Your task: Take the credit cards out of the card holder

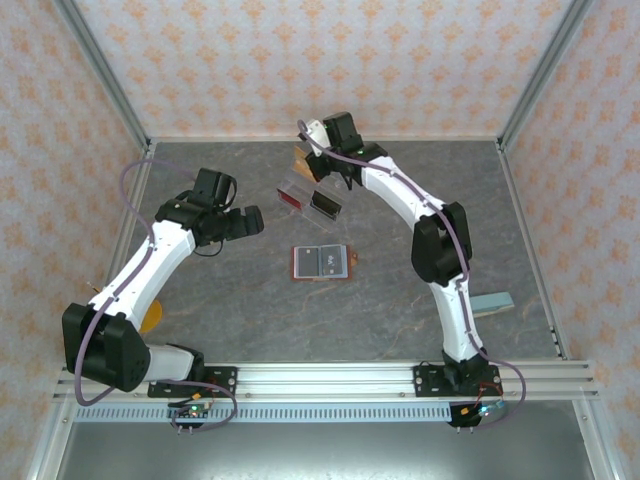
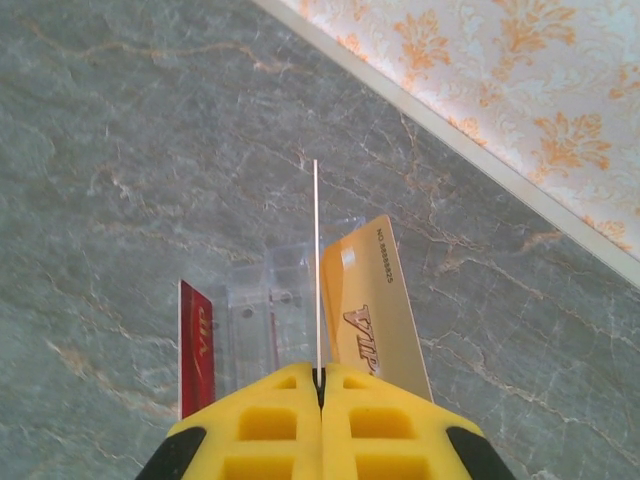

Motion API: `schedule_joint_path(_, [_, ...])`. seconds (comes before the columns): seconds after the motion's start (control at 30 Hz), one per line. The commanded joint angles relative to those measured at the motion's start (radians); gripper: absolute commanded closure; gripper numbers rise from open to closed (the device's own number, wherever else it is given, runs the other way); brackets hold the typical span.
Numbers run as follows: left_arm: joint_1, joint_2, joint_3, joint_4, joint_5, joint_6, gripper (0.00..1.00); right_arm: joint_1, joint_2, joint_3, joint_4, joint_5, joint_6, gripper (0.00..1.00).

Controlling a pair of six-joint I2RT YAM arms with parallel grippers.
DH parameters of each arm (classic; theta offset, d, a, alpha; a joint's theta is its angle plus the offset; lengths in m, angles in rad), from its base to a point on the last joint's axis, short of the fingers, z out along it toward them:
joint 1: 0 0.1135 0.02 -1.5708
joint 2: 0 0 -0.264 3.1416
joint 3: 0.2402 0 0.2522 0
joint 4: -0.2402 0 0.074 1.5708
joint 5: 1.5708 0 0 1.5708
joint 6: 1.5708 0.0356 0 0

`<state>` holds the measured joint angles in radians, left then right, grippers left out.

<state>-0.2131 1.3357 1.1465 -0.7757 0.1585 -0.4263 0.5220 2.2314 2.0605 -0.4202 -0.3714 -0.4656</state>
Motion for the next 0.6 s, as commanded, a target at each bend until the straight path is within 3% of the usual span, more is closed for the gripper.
schedule_joint_path(0.0, [0.008, 0.0, 0.03, -0.043, -0.045, 0.025, 0.0, -0.014, 0.028, 0.064, 0.005, -0.041, -0.099, 1.0])
schedule_joint_path(0.27, [0.008, 0.018, 0.031, -0.044, -0.04, 0.024, 0.0, -0.031, 0.135, 0.188, -0.073, -0.073, -0.119, 1.0])
schedule_joint_path(0.57, [0.008, 0.012, 0.029, -0.043, -0.051, 0.028, 0.0, -0.031, 0.156, 0.181, -0.085, -0.055, -0.133, 1.0])
